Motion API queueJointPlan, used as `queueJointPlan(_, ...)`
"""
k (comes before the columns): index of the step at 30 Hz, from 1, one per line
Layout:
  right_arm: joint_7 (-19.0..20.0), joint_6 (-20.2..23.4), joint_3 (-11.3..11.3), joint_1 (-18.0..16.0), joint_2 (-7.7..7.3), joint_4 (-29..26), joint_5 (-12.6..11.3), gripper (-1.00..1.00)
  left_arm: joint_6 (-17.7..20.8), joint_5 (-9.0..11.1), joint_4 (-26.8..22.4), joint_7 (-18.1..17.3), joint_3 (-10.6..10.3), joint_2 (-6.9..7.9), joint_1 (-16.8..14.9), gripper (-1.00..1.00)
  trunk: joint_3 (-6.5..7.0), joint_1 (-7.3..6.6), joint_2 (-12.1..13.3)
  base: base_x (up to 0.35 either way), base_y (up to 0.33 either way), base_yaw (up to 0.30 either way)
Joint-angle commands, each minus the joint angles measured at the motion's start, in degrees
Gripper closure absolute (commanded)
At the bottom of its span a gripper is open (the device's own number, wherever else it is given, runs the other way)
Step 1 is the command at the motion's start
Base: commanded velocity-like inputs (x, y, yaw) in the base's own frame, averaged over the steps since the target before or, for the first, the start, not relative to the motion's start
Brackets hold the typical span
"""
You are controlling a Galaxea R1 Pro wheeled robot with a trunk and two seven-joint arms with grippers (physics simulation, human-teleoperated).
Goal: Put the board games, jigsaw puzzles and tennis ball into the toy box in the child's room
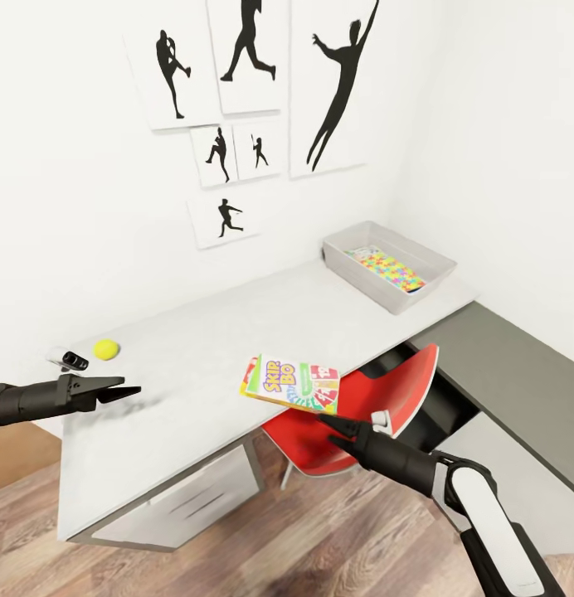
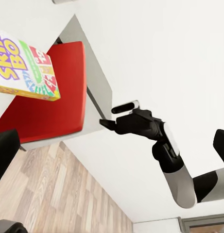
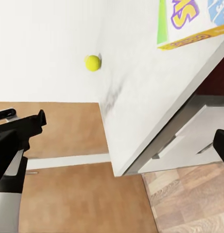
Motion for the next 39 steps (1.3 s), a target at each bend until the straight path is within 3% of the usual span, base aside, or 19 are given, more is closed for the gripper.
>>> queueJointPlan(1, 0.9, 0.1, 0.0, 0.0, -0.05, 0.0, 0.6, -1.00, 0.6, 0.0, 0.0, -0.2, 0.0, 0.03, 0.0, -1.00, -0.09, 0.03, -0.1, 0.000, -0.093, 0.000)
queueJointPlan(8, 3.8, 0.1, -0.3, 0.0, -0.13, 0.0, 0.7, -1.00, 0.6, 0.0, 0.0, -0.2, 0.0, 0.02, 0.0, -1.00, -0.09, 0.03, -0.1, 0.000, -0.105, 0.000)
queueJointPlan(22, 4.0, -0.1, -1.4, 0.0, -0.07, 0.0, 0.8, -1.00, 0.6, 0.0, 0.1, -0.2, 0.2, 0.02, -0.1, -1.00, -0.09, 0.03, -0.1, 0.035, -0.010, 0.000)
queueJointPlan(39, 4.0, -0.7, -1.5, 0.0, -0.12, 0.1, 0.8, -1.00, 0.6, 0.1, 0.2, -0.2, 0.2, 0.02, -0.1, -1.00, -0.09, 0.03, -0.1, 0.004, -0.153, 0.000)
